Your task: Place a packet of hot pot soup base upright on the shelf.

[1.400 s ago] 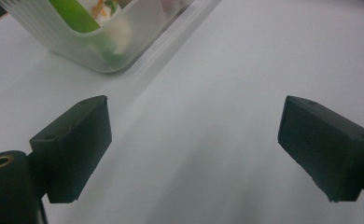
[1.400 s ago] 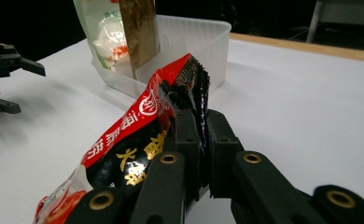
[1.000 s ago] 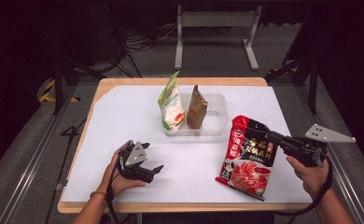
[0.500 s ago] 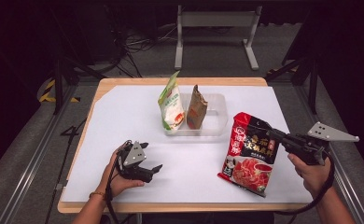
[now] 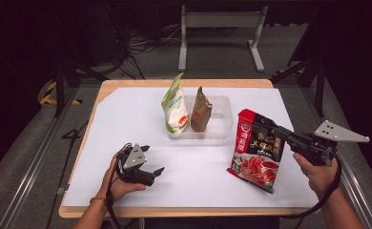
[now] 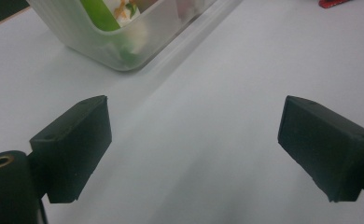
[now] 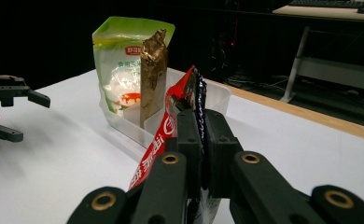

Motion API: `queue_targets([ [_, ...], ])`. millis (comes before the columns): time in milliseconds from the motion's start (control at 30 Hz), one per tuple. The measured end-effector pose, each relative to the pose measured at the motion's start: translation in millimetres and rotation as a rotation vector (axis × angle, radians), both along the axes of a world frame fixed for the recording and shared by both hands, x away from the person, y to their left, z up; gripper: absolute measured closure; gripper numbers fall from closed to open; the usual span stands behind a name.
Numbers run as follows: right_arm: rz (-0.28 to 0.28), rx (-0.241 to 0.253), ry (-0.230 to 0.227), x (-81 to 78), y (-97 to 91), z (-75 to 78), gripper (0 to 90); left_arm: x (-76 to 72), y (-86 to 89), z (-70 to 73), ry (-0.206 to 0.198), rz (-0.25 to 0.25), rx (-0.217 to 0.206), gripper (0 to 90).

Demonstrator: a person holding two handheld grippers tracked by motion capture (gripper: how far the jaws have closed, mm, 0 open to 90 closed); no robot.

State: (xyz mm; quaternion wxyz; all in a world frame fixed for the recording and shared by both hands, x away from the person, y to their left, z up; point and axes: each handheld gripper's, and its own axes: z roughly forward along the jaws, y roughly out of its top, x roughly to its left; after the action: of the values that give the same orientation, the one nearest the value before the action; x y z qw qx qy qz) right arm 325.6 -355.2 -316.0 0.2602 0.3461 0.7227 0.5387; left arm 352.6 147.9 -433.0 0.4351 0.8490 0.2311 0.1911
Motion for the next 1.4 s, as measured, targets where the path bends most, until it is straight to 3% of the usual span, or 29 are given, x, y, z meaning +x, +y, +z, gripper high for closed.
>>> queue_targets([
  [367, -0.002, -0.043, -0.033, 3.7, 7.8, 11.4, 86.6, 0.1, 1.4, 1.0, 0.002, 0.002, -0.008, 10.4],
  [1400, -0.025, -0.024, -0.076, 18.7, 20.0, 26.8, 86.8, 0.9, 2.8, 1.3, 0.001, 0.003, -0.021, 10.4],
])
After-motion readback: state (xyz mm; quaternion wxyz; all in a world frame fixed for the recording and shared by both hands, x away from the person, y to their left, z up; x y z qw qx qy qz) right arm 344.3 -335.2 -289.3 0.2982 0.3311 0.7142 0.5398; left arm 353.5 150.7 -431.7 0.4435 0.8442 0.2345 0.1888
